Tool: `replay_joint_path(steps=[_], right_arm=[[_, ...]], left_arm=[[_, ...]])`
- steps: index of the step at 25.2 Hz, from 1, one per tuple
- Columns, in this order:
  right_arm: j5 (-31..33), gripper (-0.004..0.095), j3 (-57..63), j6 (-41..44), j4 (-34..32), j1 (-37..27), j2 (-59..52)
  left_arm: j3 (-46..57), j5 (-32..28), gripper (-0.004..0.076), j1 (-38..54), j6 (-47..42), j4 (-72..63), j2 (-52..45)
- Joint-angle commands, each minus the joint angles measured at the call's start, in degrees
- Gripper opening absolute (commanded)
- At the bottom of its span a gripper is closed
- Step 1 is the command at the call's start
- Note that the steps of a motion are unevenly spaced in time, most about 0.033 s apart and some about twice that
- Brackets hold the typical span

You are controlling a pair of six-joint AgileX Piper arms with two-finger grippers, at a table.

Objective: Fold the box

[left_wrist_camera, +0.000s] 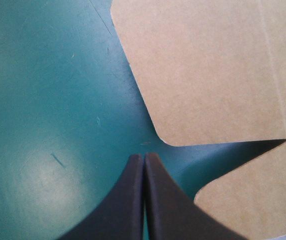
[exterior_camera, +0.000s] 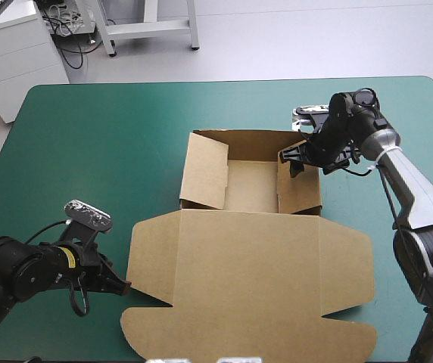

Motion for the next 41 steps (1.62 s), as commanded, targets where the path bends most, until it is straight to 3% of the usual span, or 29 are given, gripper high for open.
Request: replay_joint_path(steps=[1,12,18,22,27,35,41], right_arm=[[-1.2,0.0595,-1.8,-0.3,0.7,-0.3,-1.9],[0.5,0.0295,-1.8,-1.8,0.4,-0.3,1.0],[-1.1,-0.0025,-2.0,-3.7,-0.1,-0.3,1.2],[-1.3,-0.0023,-6.6,-4.9,-3.7,-0.3,1.2],[-0.9,-0.0023,-15.5,-5.1,-13.2,-3.7,1.2],[-1.6,-0.0023,-20.0,-8.4,-11.4,-27.2,2.1],[-1.4,-0.0023,-19.9,-9.8,-7.9,-36.2,4.3]], left_arm=[[-1.2,-2.4,-0.0032,-0.1,-0.9,-0.6,-0.7],[-1.2,-5.2,-0.0032,-0.1,-1.0,-0.6,-0.7],[-1.2,-5.2,-0.0032,-0.1,-1.0,-0.6,-0.7],[-1.2,-4.7,-0.0032,-0.1,-1.2,-0.6,-0.7],[-1.2,-4.6,-0.0032,-0.1,-1.6,-0.6,-0.7],[-1.2,-4.3,-0.0032,-0.1,-1.5,-0.6,-0.7],[-1.2,-4.0,-0.0032,-0.1,-1.5,-0.6,-0.7]])
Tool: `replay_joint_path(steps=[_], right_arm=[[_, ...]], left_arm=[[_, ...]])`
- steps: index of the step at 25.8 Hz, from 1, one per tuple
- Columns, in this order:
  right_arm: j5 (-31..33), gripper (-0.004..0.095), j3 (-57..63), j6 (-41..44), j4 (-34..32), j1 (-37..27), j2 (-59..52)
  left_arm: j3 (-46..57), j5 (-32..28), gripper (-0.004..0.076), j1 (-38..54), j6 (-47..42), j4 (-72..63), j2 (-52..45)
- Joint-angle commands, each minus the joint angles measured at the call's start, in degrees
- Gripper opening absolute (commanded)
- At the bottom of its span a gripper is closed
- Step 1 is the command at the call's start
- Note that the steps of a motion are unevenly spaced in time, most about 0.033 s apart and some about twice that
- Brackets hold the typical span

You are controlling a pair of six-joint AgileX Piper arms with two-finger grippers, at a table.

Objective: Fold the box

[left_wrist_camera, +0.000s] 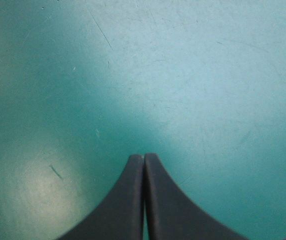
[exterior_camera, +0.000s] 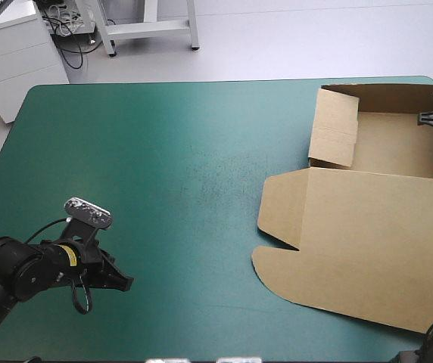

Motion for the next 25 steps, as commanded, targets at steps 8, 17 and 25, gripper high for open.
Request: replay_joint_path(steps=[8,17,25], right_arm=[[-0.6,0.0018,-1.7,-1.1,3.8,-6.0,1.1],[-0.9,0.0701,-1.9,-0.7,3.1,-6.0,0.5],[1.3,0.0601,-1.9,-1.1,9.0,-6.0,-9.2]], left_arm=[[-1.7,-0.8,-0.0032,-0.1,-0.6,-1.0,-0.7],[-1.7,-0.8,-0.0032,-0.1,-0.6,-1.0,-0.7],[-1.7,-0.5,-0.0032,-0.1,-0.6,-1.0,-0.7]])
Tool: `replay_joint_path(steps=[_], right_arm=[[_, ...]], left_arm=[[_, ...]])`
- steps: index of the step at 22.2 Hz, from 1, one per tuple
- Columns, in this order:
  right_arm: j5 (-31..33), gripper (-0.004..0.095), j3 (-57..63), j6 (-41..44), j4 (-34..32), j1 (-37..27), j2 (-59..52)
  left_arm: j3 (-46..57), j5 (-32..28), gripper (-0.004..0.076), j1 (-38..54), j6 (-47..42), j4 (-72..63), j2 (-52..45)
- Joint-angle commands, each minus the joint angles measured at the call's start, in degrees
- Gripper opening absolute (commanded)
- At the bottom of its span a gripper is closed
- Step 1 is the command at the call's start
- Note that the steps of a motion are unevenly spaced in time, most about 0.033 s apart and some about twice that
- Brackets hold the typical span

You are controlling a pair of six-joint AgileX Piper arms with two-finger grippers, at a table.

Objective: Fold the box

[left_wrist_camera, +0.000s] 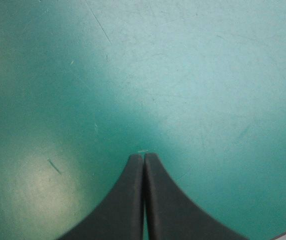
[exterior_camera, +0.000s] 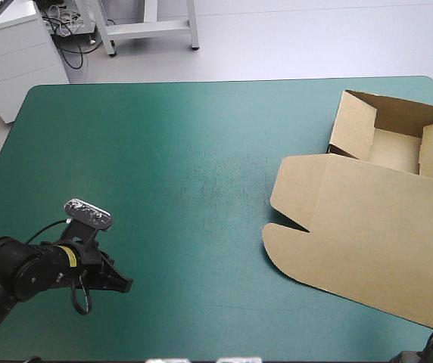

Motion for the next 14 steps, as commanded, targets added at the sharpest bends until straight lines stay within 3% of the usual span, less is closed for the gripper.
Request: replay_joint_path(steps=[1,5,14], right_arm=[[1.0,0.0470,-1.9,-0.6,5.5,-0.5,-7.7],[1.1,-0.0029,0.1,-3.5,15.7,1.4,-13.4],[-0.7,-0.0016,20.1,-8.3,16.7,16.9,-30.2]], left_arm=[[-1.7,-1.8,-0.0032,-0.1,-0.6,-0.6,-0.7],[-1.7,-2.7,-0.0032,-0.1,-0.6,0.7,-0.7],[-1.7,-7.8,-0.0032,-0.1,-0.9,1.8,-4.4]])
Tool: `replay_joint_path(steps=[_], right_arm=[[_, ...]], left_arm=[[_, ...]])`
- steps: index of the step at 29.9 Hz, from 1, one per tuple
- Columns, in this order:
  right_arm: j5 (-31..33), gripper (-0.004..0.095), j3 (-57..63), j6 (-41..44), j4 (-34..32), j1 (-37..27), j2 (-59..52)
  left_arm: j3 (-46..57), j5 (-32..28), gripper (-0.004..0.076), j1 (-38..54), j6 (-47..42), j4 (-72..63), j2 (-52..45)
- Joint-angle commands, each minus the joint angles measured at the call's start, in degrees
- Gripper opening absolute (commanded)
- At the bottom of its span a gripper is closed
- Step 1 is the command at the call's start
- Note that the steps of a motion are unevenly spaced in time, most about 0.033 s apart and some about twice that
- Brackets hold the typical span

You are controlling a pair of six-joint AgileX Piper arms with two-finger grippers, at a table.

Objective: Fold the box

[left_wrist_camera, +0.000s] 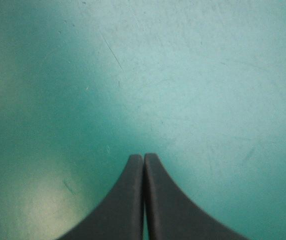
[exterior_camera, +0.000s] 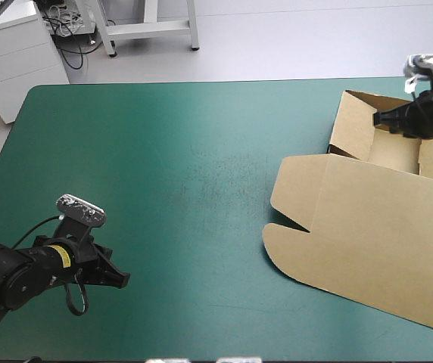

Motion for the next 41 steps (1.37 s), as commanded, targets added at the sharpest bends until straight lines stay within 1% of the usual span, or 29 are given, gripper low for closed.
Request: replay_joint_path(steps=[1,5,9,13,17,19,32,35,39,41], right_arm=[[-2.3,-0.0016,5.3,-1.0,1.1,3.8,-8.3],[-4.6,-0.0016,13.3,-1.2,1.1,8.0,-16.7],[-5.1,-0.0016,20.2,-1.6,1.1,10.4,-24.6],[-5.6,-0.0016,26.8,-1.8,1.0,10.8,-32.5],[-6.2,-0.0018,34.3,-2.0,1.0,10.8,-40.3],[-6.2,-0.0018,37.5,-3.4,1.0,10.8,-43.9],[-7.0,-0.0018,57.5,-3.6,1.3,10.7,-65.2],[-8.6,-0.0018,62.6,-3.6,1.6,10.8,-69.2],[-12.7,-0.0018,68.5,-3.6,1.8,10.8,-73.7],[-13.1,-0.0018,69.9,-3.2,1.8,10.8,-75.0]], left_arm=[[-1.7,-4.5,-0.0032,-0.1,-0.8,0.0,-2.5],[-1.7,-5.6,-0.0032,-0.1,-0.8,0.3,-4.8],[-1.7,-5.8,-0.0032,-0.1,-0.8,0.3,-6.9],[-1.7,-5.4,-0.0032,-0.1,-0.8,0.2,-9.4],[-1.7,-3.7,-0.0032,-0.1,-0.8,-0.1,-11.9],[-1.3,-3.4,-0.0032,-0.1,-0.8,-0.1,-13.2],[12.3,-4.3,-0.0032,-0.1,-0.7,-0.2,-23.3],[14.4,-4.5,-0.0032,-0.1,-0.7,-0.4,-25.2],[16.8,-4.5,-0.0032,-0.1,-0.7,-0.5,-27.2],[18.0,-4.6,-0.0032,-0.1,-0.7,-0.5,-27.7]])
